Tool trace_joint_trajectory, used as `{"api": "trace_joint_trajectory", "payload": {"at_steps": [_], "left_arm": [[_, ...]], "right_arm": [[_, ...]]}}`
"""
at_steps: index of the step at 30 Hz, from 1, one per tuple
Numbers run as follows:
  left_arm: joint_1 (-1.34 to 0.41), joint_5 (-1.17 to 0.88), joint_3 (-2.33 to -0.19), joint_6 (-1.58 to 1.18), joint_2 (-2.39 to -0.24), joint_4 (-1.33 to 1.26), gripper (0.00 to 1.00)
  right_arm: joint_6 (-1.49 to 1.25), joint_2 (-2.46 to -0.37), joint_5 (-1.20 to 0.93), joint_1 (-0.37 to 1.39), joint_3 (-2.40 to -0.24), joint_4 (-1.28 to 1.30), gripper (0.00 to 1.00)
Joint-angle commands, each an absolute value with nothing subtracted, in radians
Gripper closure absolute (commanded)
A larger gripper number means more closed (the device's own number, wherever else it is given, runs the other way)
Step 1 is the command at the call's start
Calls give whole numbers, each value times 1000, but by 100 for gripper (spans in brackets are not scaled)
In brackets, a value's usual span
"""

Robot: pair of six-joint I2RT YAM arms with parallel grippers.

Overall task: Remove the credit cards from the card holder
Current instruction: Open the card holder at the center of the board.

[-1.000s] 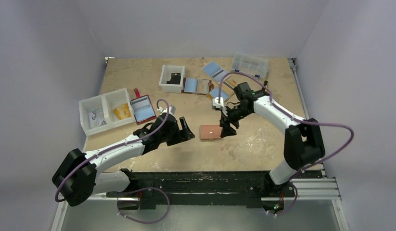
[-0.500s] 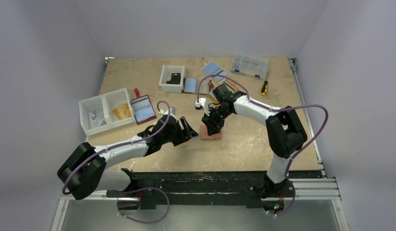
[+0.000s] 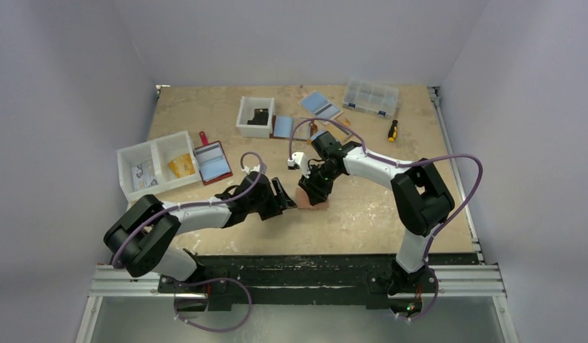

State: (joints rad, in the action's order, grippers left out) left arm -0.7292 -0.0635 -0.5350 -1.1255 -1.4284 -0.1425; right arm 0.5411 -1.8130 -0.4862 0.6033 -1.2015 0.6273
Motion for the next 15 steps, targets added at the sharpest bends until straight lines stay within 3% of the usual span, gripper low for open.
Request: {"api": "trace_joint_trajectory", "payload": {"at_steps": [1, 7, 13, 15], "left_arm": [[-729, -83, -587, -1116, -1474, -206, 38], [-730, -116, -609, -1118, -1565, -245, 40], [-729, -134, -588, -1149, -1591, -304, 41], [-730, -140, -582, -1149, -1585, -316, 41]], "right_arm": [[532, -1819, -453, 617, -1179, 616, 58], [522, -1847, -397, 622, -1175, 596, 69], [488, -1859, -349, 624, -1158, 561, 96], [481, -1837, -360, 624, -1148, 551, 100]]}}
